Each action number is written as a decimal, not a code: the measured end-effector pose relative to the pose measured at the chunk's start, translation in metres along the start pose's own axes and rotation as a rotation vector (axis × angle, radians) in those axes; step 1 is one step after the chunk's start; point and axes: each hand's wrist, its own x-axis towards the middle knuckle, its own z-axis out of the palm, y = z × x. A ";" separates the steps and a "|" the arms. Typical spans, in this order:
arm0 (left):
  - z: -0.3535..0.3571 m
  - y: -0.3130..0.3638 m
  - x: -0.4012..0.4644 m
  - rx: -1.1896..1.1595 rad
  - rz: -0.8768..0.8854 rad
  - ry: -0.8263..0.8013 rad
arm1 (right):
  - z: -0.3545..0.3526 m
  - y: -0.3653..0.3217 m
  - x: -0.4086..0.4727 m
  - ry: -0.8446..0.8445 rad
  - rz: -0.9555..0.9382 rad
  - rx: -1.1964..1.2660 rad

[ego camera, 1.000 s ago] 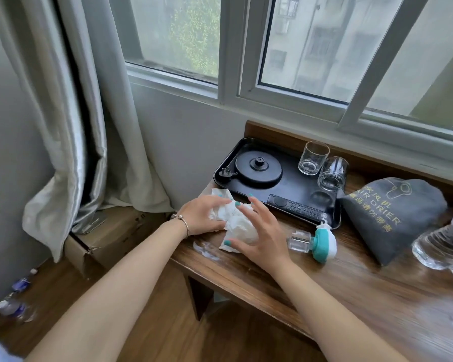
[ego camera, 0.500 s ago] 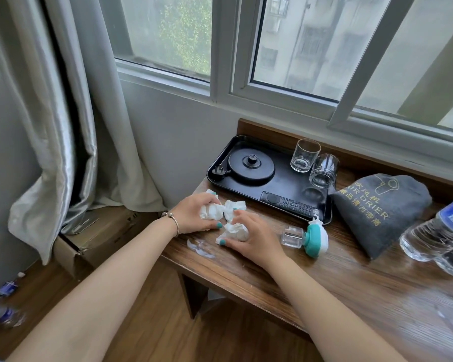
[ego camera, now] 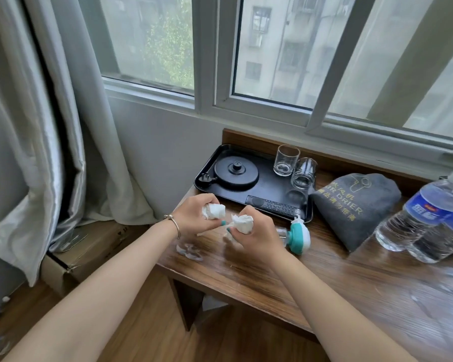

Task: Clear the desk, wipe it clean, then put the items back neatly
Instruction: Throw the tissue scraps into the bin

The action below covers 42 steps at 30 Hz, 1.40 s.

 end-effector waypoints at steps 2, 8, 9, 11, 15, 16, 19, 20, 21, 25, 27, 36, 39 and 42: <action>0.005 0.015 0.004 -0.003 0.034 -0.018 | -0.015 -0.003 -0.003 0.021 -0.010 0.025; 0.031 0.068 0.028 -0.061 0.158 -0.055 | -0.071 0.012 -0.022 0.150 -0.028 0.069; 0.038 0.078 0.032 -0.068 0.181 -0.068 | -0.083 0.016 -0.027 0.174 -0.039 0.078; 0.055 0.101 0.041 -0.076 0.231 -0.088 | -0.107 0.026 -0.039 0.225 -0.047 0.072; 0.098 0.153 0.055 -0.098 0.324 -0.177 | -0.160 0.046 -0.069 0.299 -0.009 0.031; 0.110 0.168 0.058 -0.112 0.339 -0.206 | -0.174 0.052 -0.078 0.314 0.006 0.019; 0.150 0.214 0.063 -0.138 0.411 -0.274 | -0.215 0.074 -0.114 0.360 0.063 -0.016; 0.163 0.230 0.065 -0.142 0.439 -0.292 | -0.229 0.080 -0.127 0.382 0.080 -0.037; 0.177 0.247 0.066 -0.148 0.462 -0.311 | -0.243 0.087 -0.142 0.403 0.095 -0.053; 0.232 0.317 0.063 -0.172 0.563 -0.386 | -0.300 0.113 -0.198 0.467 0.184 -0.080; 0.263 0.352 0.058 -0.189 0.601 -0.419 | -0.328 0.123 -0.229 0.494 0.226 -0.084; 0.403 0.497 0.039 -0.203 0.719 -0.556 | -0.445 0.163 -0.374 0.563 0.441 -0.135; 0.446 0.542 0.031 -0.204 0.747 -0.639 | -0.476 0.178 -0.417 0.602 0.512 -0.158; 0.493 0.580 0.031 -0.206 0.756 -0.726 | -0.504 0.198 -0.452 0.678 0.592 -0.166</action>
